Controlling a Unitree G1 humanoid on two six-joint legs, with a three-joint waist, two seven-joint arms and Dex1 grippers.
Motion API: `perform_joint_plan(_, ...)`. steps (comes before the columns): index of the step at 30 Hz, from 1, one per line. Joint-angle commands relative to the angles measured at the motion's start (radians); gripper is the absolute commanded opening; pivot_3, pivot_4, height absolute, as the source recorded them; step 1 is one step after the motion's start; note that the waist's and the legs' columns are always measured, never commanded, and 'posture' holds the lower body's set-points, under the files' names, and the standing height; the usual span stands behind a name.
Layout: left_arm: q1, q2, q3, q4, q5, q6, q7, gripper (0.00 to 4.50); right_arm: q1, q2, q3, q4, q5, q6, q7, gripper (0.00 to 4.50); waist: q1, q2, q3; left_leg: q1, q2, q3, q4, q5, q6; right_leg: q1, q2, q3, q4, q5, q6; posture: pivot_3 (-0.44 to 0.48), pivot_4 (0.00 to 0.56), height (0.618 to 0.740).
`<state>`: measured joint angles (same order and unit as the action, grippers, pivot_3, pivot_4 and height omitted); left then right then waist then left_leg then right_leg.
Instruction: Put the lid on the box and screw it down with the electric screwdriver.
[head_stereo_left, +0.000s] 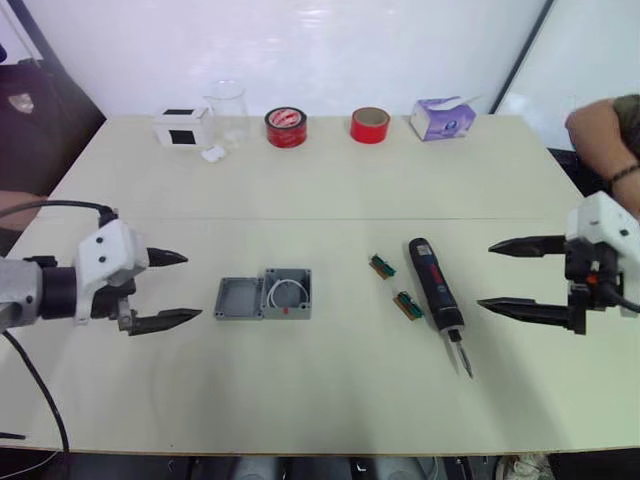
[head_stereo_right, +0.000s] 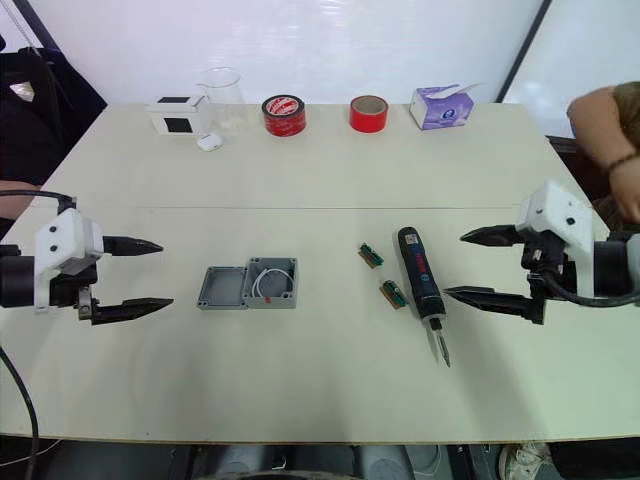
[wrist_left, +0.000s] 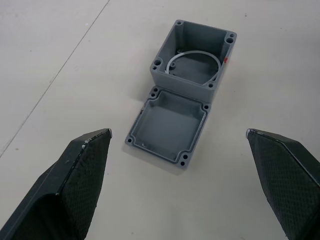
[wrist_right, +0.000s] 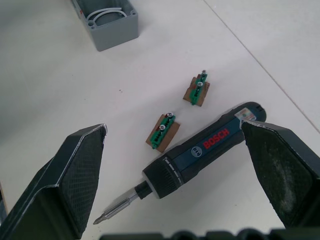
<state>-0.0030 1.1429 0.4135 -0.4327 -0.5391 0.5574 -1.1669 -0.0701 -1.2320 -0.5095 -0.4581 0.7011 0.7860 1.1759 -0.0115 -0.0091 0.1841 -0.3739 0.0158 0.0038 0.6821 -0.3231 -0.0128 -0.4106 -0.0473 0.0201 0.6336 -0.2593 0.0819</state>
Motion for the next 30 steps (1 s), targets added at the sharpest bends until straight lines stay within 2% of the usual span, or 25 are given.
perform_joint_plan(1, -0.005, 0.004, 0.008, -0.017, 0.008, -0.017, 0.004, 4.44, -0.024, -0.014, -0.002, -0.019, 0.012, -0.003, -0.002, 4.50, 0.000, 0.000, 0.000, 0.000, 0.000, 0.000, 0.000, 0.000, 0.000, 0.000, 0.000, 0.000, 0.000, 0.000, 0.000, 0.000, 0.150, 0.739)
perform_joint_plan(8, -0.041, -0.012, -0.012, -0.028, -0.010, 0.000, 0.028, 4.44, -0.051, -0.015, 0.018, -0.026, 0.023, 0.015, -0.015, 4.50, 0.001, 0.000, 0.000, 0.000, 0.000, 0.000, 0.000, 0.000, 0.000, 0.000, 0.000, 0.000, 0.000, 0.001, 0.001, 0.000, 0.150, 0.739)
perform_joint_plan(17, -0.123, -0.027, -0.100, -0.007, 0.012, -0.023, 0.049, 4.44, -0.074, -0.007, 0.047, -0.028, 0.027, 0.016, -0.039, 4.50, 0.001, 0.000, 0.000, 0.000, 0.000, 0.000, 0.000, 0.000, 0.000, 0.000, 0.000, 0.000, 0.000, 0.001, 0.002, 0.000, 0.150, 0.739)
perform_joint_plan(19, -0.164, -0.038, -0.146, -0.004, 0.007, -0.023, 0.044, 4.44, -0.082, 0.001, 0.062, -0.026, 0.022, 0.006, -0.051, 4.50, 0.002, 0.000, 0.000, 0.000, 0.000, 0.000, 0.000, 0.000, 0.000, 0.000, 0.000, 0.000, 0.000, 0.001, 0.002, 0.000, 0.150, 0.739)
perform_joint_plan(22, -0.259, -0.072, -0.272, 0.004, 0.029, -0.053, 0.012, 4.44, -0.091, 0.015, 0.100, -0.039, 0.014, -0.018, -0.062, 4.50, 0.003, 0.000, 0.000, 0.000, 0.000, 0.000, 0.000, 0.000, 0.000, 0.000, 0.000, 0.000, 0.000, 0.001, 0.002, 0.000, 0.150, 0.739)
perform_joint_plan(30, -0.510, -0.227, -0.622, 0.181, 0.203, -0.220, -0.140, 4.44, -0.121, 0.067, 0.158, -0.079, 0.015, -0.029, -0.126, 4.50, 0.002, 0.000, 0.000, 0.000, -0.003, 0.000, 0.002, 0.000, 0.000, 0.000, 0.001, 0.002, 0.001, 0.002, 0.004, 0.000, 0.150, 0.739)
